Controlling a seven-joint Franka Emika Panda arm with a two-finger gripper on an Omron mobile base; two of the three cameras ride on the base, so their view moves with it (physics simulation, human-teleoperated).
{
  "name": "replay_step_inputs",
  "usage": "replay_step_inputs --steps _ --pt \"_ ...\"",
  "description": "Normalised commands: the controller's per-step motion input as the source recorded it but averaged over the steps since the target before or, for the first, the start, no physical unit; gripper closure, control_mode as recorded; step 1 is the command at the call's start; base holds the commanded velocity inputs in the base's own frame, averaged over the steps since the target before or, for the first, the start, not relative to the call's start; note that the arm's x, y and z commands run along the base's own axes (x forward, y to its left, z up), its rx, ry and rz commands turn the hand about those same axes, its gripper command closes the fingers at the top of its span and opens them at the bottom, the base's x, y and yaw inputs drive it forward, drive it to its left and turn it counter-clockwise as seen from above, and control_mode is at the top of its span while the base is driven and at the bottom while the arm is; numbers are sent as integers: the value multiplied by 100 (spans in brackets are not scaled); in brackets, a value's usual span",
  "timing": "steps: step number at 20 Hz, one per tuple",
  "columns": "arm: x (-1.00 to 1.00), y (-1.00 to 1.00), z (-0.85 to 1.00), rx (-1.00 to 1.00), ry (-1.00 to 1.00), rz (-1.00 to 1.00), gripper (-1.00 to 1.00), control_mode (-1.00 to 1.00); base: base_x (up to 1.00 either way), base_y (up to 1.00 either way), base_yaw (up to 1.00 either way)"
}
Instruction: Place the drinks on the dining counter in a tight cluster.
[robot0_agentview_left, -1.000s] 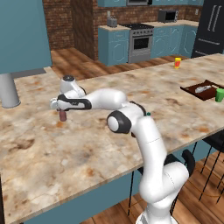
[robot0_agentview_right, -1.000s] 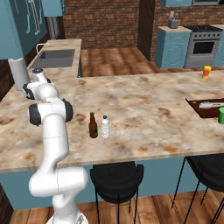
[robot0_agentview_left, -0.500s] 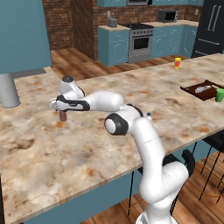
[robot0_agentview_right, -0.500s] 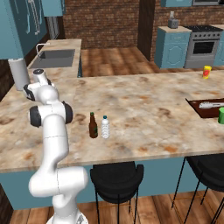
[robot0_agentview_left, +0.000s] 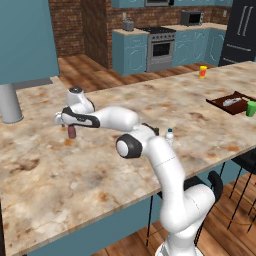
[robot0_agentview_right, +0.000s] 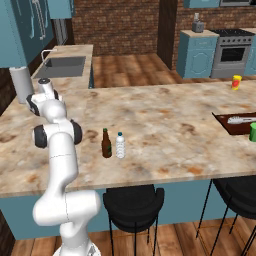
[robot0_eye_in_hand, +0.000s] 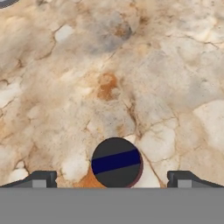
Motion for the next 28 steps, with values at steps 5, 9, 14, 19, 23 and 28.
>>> replay_step_inputs --steps 5,9,14,19,23,28 --pt "0 0 0 0 0 0 -100 -100 0 0 0" --pt "0 0 0 0 0 0 -100 -100 0 0 0" --pt "1 0 0 -2 0 0 -100 -100 0 0 0" --pt "0 0 0 -7 0 0 -100 -100 0 0 0" --pt "1 0 0 -5 0 0 -100 -100 0 0 0" --pt "10 0 0 0 1 0 -100 -100 0 0 0"
